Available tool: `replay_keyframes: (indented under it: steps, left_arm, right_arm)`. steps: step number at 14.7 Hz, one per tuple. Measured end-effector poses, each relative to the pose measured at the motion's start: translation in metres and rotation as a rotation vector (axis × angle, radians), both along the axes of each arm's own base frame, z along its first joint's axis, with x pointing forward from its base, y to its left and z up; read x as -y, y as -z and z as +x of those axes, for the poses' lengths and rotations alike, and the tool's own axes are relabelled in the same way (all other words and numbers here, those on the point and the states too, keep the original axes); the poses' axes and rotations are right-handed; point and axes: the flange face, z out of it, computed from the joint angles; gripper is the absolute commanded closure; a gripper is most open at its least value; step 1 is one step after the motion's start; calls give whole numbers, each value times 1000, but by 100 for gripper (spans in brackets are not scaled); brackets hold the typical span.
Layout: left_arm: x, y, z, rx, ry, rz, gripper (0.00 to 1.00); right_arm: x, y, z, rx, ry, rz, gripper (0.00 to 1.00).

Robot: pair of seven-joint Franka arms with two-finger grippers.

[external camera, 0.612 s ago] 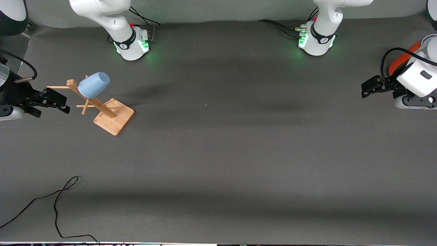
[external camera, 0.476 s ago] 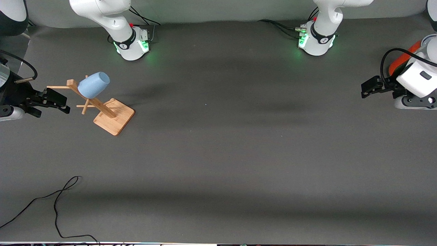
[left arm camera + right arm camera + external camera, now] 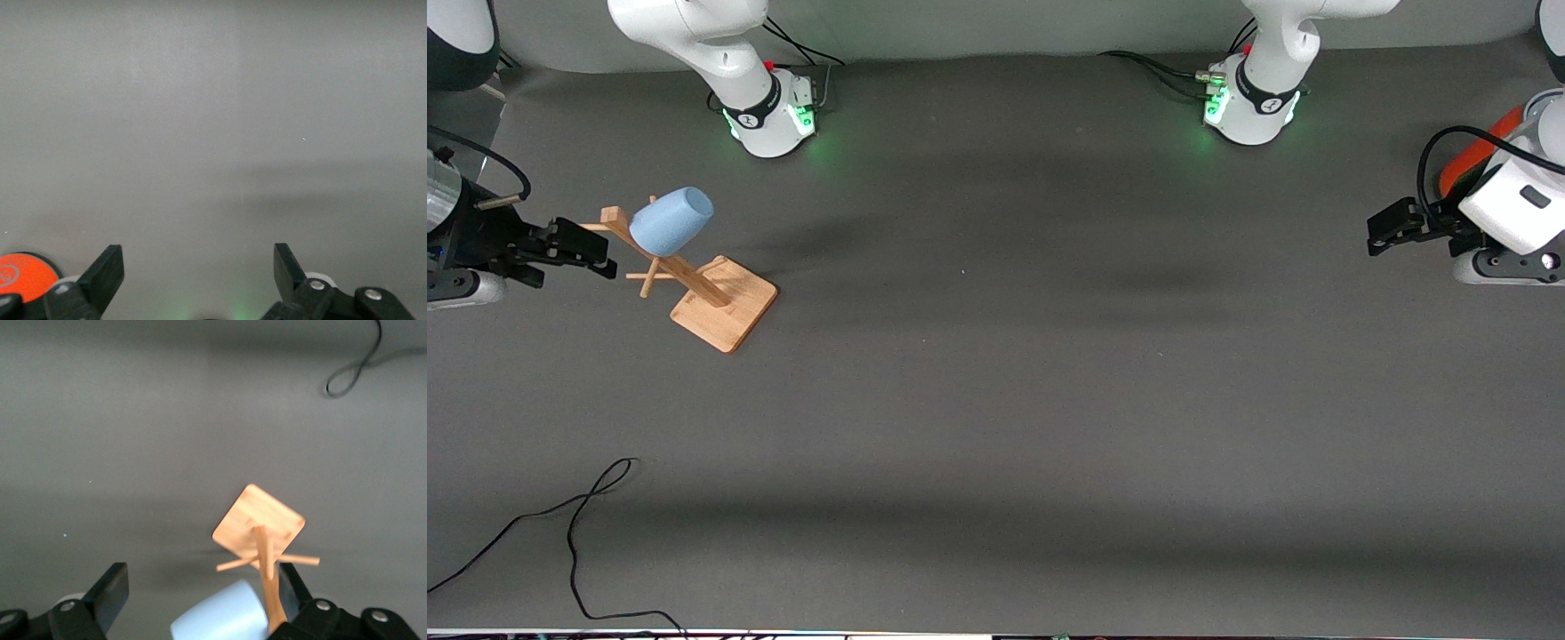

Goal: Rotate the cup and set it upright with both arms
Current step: 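Reach the right gripper to the blue cup on the wooden stand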

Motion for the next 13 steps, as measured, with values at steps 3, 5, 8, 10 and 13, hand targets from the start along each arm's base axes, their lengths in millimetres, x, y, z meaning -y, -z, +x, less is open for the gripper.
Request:
replay_keyframes:
  steps: [3, 5, 8, 10, 13]
  left_arm:
    - [0, 0, 0, 0, 0, 0, 0]
    - [0, 0, 0, 0, 0, 0, 0]
    - [0, 0, 0, 0, 0, 0, 0]
    - [0, 0, 0, 0, 0, 0, 0]
    - [0, 0, 0, 0, 0, 0, 0]
  right_arm:
    - [3, 10, -30, -64, 237, 11, 0]
    - [3, 18, -57, -99, 412, 6, 0]
    - [1, 40, -95, -120, 681, 30, 0]
    - [4, 56, -117, -116, 784, 54, 0]
    - [35, 78, -138, -159, 891, 109, 0]
